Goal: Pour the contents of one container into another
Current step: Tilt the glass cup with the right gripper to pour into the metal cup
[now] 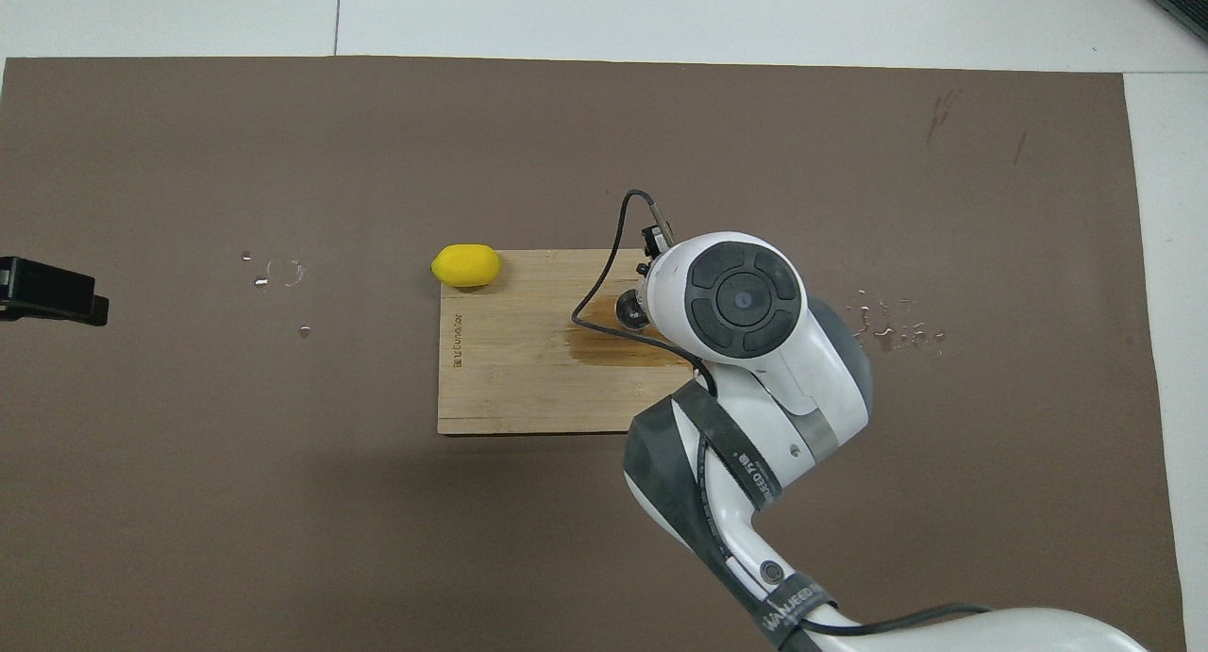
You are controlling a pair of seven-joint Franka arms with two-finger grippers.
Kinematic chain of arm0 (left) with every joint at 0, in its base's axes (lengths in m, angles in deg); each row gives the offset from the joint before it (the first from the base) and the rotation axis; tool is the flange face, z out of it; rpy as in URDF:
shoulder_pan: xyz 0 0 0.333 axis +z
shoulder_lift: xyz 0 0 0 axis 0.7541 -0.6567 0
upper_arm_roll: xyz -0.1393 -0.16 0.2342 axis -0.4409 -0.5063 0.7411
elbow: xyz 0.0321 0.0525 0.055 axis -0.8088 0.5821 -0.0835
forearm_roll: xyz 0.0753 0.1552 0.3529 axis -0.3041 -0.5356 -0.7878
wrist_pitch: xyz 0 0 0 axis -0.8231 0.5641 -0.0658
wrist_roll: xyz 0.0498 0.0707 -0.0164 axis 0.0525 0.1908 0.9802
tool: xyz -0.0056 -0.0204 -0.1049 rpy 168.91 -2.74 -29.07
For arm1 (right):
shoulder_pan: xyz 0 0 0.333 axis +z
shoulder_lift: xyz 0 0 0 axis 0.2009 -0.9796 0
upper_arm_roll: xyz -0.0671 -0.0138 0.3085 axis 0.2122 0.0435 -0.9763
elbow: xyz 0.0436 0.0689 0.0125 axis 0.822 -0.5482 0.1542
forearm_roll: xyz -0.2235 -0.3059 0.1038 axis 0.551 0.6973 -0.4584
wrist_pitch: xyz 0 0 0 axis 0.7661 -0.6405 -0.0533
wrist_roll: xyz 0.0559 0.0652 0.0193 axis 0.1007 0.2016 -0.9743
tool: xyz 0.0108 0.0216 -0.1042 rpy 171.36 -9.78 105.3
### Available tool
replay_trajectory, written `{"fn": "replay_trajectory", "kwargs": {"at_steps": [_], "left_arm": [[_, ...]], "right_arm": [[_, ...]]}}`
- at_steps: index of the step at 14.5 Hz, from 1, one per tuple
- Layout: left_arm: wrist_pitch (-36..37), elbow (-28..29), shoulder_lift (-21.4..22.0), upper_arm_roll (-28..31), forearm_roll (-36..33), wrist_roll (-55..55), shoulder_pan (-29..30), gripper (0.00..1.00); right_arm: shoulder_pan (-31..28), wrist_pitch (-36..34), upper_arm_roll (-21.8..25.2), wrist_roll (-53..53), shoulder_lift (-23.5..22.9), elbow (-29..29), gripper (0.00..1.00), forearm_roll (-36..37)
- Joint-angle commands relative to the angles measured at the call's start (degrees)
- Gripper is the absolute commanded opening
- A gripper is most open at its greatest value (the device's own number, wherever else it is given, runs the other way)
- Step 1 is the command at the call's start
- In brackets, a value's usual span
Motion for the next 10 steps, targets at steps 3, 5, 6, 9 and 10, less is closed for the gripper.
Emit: {"fn": "replay_trajectory", "kwargs": {"at_steps": [3,5,6,9,10], "left_arm": [[0.05,1.26,0.80,0.11,0.60,1.09,0.35,1.00],[0.05,1.18,0.80,0.11,0.60,1.01,0.36,1.00],[0.05,1.18,0.80,0.11,0.60,1.01,0.27,1.00],[0.05,1.18,0.80,0.11,0.60,1.09,0.27,1.00],[0.05,1.18,0.80,0.11,0.60,1.01,0.27,1.00]], "right_arm": [[0.85,-1.39,0.00,1.78,-0.03,0.86,0.00,5.14],[1.64,-1.31,0.00,1.78,-0.03,0.69,0.00,6.45],[1.73,-1.30,0.00,1.69,0.14,0.51,0.00,7.24],[1.90,-1.66,-0.17,1.60,0.32,0.77,0.00,7.96],[1.64,-2.00,-0.35,1.78,-0.03,1.30,0.00,6.56]]}}
